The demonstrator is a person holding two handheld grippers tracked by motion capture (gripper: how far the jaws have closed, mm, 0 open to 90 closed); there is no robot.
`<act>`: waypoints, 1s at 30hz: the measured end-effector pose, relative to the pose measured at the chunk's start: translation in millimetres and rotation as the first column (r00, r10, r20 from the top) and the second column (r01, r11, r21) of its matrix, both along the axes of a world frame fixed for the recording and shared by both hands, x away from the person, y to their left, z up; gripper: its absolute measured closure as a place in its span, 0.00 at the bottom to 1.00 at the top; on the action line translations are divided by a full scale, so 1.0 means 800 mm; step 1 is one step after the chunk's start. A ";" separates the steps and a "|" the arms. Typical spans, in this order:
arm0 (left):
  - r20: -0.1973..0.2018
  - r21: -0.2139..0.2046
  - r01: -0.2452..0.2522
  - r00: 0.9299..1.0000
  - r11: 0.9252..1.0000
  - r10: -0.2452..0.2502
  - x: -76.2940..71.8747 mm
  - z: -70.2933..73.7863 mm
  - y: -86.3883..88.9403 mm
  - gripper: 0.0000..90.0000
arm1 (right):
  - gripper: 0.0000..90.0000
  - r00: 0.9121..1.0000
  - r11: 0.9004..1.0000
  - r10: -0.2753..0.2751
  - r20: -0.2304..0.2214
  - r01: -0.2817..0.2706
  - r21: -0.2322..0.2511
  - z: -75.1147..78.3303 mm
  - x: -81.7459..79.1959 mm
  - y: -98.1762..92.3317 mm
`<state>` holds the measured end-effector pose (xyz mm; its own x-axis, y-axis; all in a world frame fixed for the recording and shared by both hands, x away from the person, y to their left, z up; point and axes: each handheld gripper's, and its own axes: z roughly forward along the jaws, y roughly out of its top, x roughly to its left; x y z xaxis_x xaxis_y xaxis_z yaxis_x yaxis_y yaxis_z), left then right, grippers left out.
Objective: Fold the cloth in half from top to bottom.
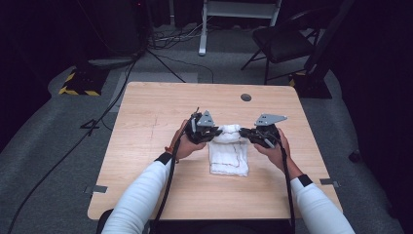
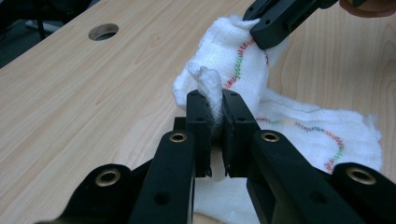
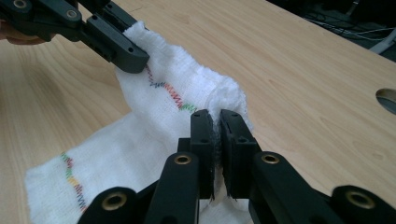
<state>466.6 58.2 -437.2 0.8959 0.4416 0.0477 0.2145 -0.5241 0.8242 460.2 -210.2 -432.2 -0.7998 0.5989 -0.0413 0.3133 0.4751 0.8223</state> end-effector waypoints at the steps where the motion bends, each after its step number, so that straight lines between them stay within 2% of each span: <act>1: -0.008 -0.011 0.002 1.000 1.000 -0.002 -0.002 -0.001 0.002 0.92 | 0.94 1.000 1.000 0.004 0.001 -0.004 0.000 -0.001 -0.002 -0.001; 3: -0.009 -0.018 0.013 1.000 1.000 -0.014 -0.005 -0.001 0.003 0.92 | 0.94 1.000 1.000 0.013 -0.005 -0.013 0.014 -0.001 -0.006 -0.004; 5: -0.004 -0.002 0.027 1.000 1.000 -0.027 -0.009 -0.001 0.003 0.92 | 0.94 1.000 1.000 0.023 -0.005 -0.023 0.012 -0.003 -0.010 -0.005; 8: -0.002 -0.005 0.050 0.999 0.999 -0.050 -0.017 0.000 0.004 0.92 | 0.94 0.999 0.999 0.036 -0.010 -0.036 0.010 -0.006 -0.018 -0.007; 12: 0.012 0.015 0.071 0.997 0.997 -0.071 -0.028 0.002 0.006 0.91 | 0.94 0.998 0.998 0.055 -0.012 -0.055 0.013 -0.006 -0.026 -0.009; 17: 0.006 0.034 0.103 0.995 0.994 -0.103 -0.041 0.000 0.008 0.92 | 0.94 0.995 0.995 0.096 -0.013 -0.096 0.004 -0.007 -0.039 -0.011; 20: 0.012 0.062 0.120 0.993 0.991 -0.121 -0.051 -0.003 0.008 0.93 | 0.94 0.994 0.994 0.111 -0.012 -0.111 0.001 -0.006 -0.046 -0.011; 30: 0.008 0.081 0.150 0.988 0.985 -0.152 -0.069 -0.007 0.008 0.93 | 0.94 0.988 0.988 0.156 -0.021 -0.156 -0.014 -0.010 -0.063 -0.014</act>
<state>411.3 64.7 -442.9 0.9510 0.2956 0.0904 0.1165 -0.6138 0.7808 410.0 -221.2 -440.2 -0.8841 0.4661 -0.0329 0.2503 0.5318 0.8090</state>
